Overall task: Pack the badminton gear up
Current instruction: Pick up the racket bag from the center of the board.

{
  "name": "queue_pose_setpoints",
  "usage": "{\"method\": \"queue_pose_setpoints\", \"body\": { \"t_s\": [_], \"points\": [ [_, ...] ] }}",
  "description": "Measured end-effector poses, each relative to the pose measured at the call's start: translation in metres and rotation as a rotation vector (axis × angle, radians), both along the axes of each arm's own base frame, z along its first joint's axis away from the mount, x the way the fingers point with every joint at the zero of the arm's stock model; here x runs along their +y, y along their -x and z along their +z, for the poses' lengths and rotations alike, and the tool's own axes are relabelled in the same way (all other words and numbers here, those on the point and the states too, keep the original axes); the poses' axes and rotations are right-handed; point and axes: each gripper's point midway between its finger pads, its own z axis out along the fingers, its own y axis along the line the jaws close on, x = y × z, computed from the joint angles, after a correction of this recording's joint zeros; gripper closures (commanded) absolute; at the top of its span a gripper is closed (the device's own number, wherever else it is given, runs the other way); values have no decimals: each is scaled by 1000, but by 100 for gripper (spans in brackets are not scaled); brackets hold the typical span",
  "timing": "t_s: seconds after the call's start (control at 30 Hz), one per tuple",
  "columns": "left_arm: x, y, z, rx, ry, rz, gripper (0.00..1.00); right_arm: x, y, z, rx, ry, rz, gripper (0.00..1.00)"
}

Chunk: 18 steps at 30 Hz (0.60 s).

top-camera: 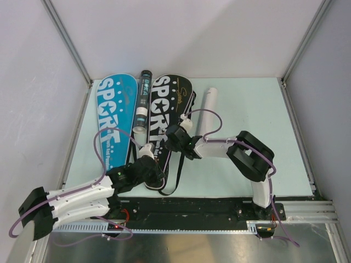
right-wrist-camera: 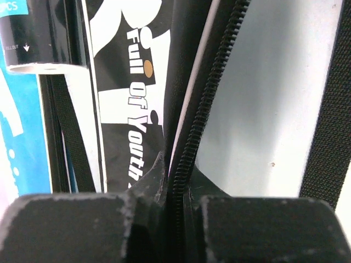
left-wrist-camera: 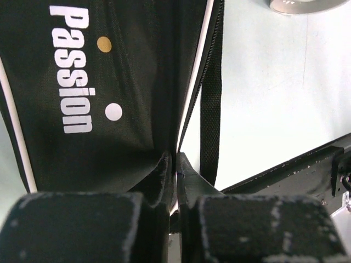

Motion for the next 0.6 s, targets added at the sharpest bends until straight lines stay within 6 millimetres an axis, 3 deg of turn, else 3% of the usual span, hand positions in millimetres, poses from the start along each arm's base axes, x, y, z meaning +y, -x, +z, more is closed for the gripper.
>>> {"method": "queue_pose_setpoints", "body": {
  "t_s": [0.1,0.2,0.4,0.6],
  "points": [
    [0,0,6,-17,12,-8,55,-3,0,6,-28,20,24,100],
    [-3,-7,27,-54,36,-8,38,-17,5,17,-70,97,78,100],
    [-4,-56,118,-218,140,73,31,-49,19,68,-209,284,226,100],
    [32,-99,218,-430,179,198,28,-75,41,130,-402,460,407,100]
  ]
}}
